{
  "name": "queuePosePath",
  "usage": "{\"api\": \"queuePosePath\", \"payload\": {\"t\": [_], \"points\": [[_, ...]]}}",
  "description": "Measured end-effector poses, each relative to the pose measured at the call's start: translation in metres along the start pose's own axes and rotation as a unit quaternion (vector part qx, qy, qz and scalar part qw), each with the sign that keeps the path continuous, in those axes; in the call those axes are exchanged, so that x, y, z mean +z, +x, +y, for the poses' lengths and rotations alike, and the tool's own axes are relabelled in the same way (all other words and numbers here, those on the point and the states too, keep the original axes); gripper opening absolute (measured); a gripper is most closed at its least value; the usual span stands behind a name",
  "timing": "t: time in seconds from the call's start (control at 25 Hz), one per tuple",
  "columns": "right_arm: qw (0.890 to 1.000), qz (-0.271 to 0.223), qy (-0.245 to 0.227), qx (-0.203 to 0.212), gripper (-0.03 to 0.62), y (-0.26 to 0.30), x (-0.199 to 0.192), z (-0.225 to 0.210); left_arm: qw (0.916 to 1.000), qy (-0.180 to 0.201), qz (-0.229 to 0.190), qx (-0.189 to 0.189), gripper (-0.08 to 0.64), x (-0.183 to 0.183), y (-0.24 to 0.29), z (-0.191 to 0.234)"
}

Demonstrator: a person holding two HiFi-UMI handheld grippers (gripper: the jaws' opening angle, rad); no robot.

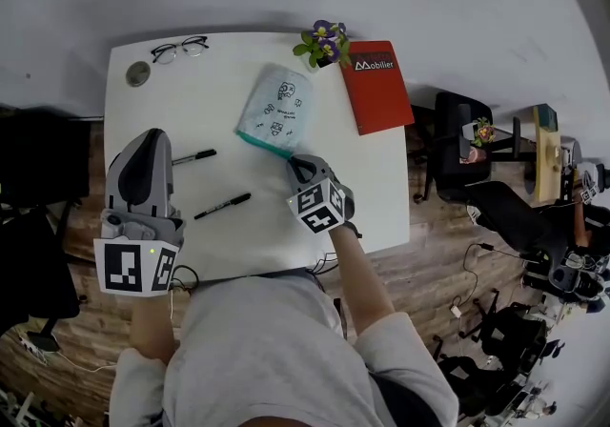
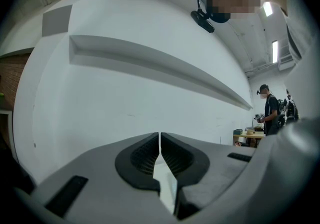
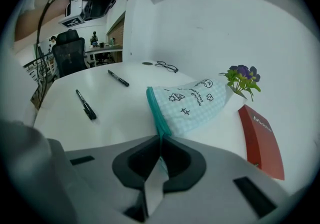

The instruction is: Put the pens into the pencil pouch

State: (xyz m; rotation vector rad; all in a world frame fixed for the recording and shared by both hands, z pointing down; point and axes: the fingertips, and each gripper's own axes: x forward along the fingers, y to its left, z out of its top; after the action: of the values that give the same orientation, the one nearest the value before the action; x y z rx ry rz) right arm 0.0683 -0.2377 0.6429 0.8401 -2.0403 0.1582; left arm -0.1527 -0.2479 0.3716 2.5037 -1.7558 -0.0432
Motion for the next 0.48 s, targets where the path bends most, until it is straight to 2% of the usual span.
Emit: {"api": "queuePosePath", "payload": {"t": [0.12,0.24,0.48], "points": [[1.000,-0.024,-0.007,-0.008,0.037,-0.011,0.015,-0.001,1.0000,0.002,-0.003,-0.001,0.034,0.003,-0.001,-0.003],[0.997,-0.068,-0.006,-0.021,0.036,-0.032,0.041,-0.004,0.9999,0.003,-0.010,-0.001,0.034,0.007,-0.004,-0.006],[0.983,-0.176,0.020,-0.044,0.035,-0.092,0.100,-0.017,0.9995,0.010,-0.030,0.003,0.034,0.023,-0.017,-0.009]]}}
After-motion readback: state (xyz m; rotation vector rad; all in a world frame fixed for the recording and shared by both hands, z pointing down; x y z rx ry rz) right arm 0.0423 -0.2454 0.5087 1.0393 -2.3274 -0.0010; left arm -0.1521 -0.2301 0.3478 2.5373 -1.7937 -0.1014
